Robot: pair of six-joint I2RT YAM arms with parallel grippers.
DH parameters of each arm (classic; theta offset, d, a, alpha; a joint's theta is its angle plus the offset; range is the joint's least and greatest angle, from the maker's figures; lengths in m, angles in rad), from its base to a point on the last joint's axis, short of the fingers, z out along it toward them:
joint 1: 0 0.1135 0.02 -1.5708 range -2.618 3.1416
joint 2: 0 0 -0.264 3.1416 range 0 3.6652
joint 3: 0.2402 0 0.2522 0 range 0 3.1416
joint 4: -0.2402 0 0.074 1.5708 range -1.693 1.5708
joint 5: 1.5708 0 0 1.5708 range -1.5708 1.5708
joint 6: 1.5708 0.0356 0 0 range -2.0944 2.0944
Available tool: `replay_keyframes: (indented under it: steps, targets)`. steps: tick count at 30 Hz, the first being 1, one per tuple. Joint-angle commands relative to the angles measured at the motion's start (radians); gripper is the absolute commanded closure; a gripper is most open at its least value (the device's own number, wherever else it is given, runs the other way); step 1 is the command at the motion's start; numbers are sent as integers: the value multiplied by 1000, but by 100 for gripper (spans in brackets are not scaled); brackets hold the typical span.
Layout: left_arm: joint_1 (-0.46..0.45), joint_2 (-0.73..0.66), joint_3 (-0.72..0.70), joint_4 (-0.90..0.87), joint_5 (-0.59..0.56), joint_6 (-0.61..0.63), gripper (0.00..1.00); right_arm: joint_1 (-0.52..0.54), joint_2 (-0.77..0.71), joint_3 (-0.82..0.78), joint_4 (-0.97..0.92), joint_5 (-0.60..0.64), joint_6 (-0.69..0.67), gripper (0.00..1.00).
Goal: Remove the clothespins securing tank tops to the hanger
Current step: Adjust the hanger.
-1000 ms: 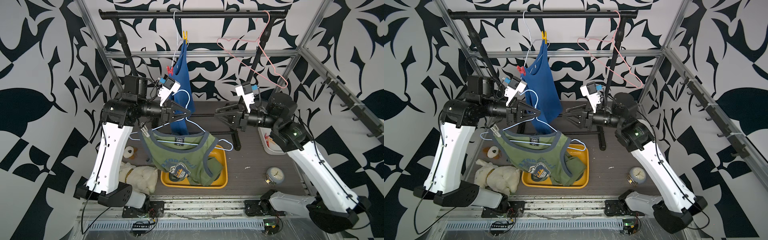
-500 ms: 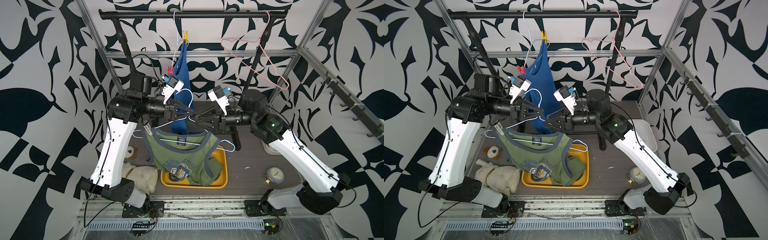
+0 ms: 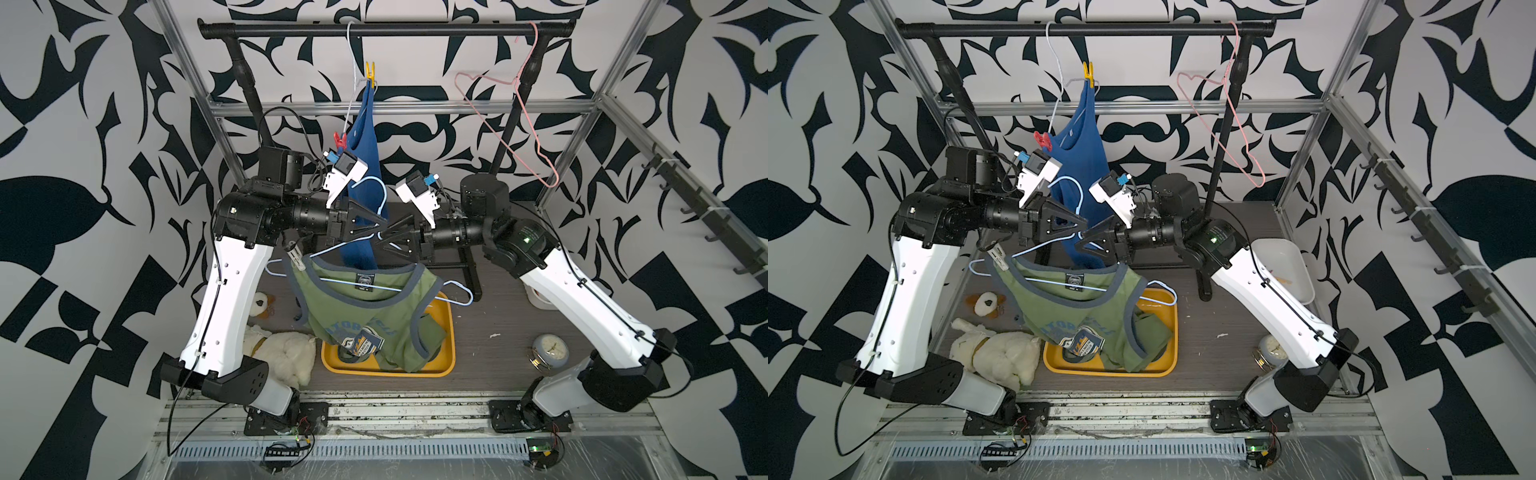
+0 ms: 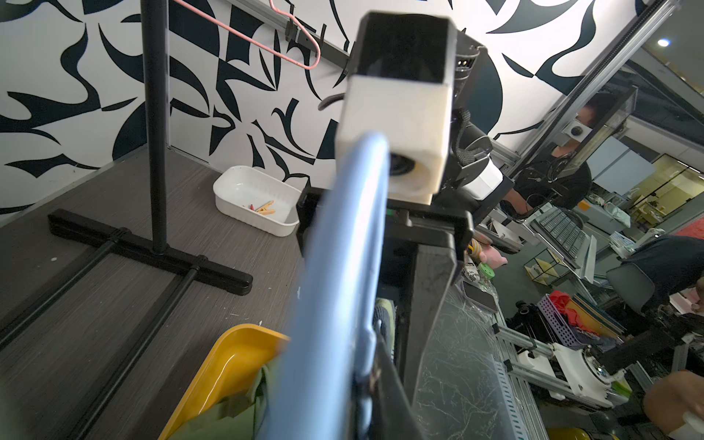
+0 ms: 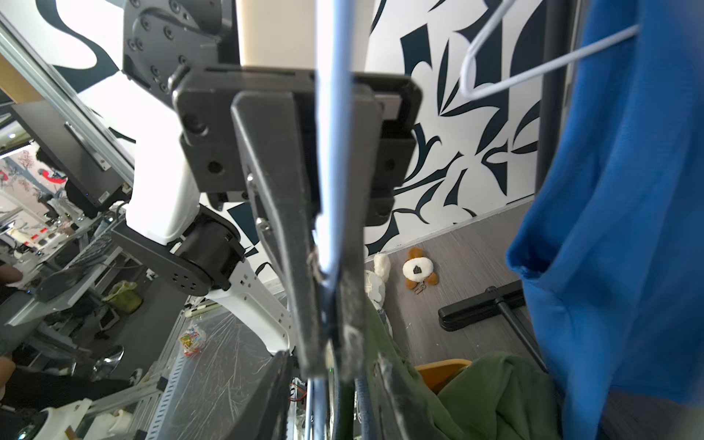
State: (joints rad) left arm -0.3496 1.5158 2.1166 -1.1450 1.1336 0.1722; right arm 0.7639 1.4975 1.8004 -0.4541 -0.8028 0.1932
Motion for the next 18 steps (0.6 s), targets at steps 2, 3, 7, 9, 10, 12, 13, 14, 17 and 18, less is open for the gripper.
replay_keyframes:
  steps: [2, 3, 7, 9, 10, 12, 13, 14, 17, 18]
  targets:
    - [-3, -4, 28, 10, 22, -11, 90, 14, -12, 45, -17, 9, -39, 86]
    - [-3, -6, 26, 11, 22, -11, 90, 14, -15, 42, -15, 15, -41, 92]
    - [-4, -8, 22, 16, 10, -11, 85, 14, -19, 34, -9, 37, -65, 100]
    - [-3, -12, 16, 12, 0, -3, 78, 14, -21, 30, -8, 48, -79, 100]
    - [-3, -16, 14, 9, -11, 2, 75, 14, -25, 27, -6, 52, -87, 100]
    - [-5, -26, 15, -12, -34, 27, 66, 14, -29, 19, -5, 60, -106, 100]
    - [-3, -32, 18, -32, -52, 50, 61, 14, -32, 16, -7, 63, -115, 100]
    - [-3, -38, 25, -55, -70, 82, 56, 14, -34, 15, -10, 61, -123, 100]
    - [-4, -52, 48, -107, -126, 147, 41, 14, -43, 10, -13, 61, -140, 100]
    - [-3, -55, 54, -116, -146, 159, 38, 14, -46, 8, -15, 60, -146, 100]
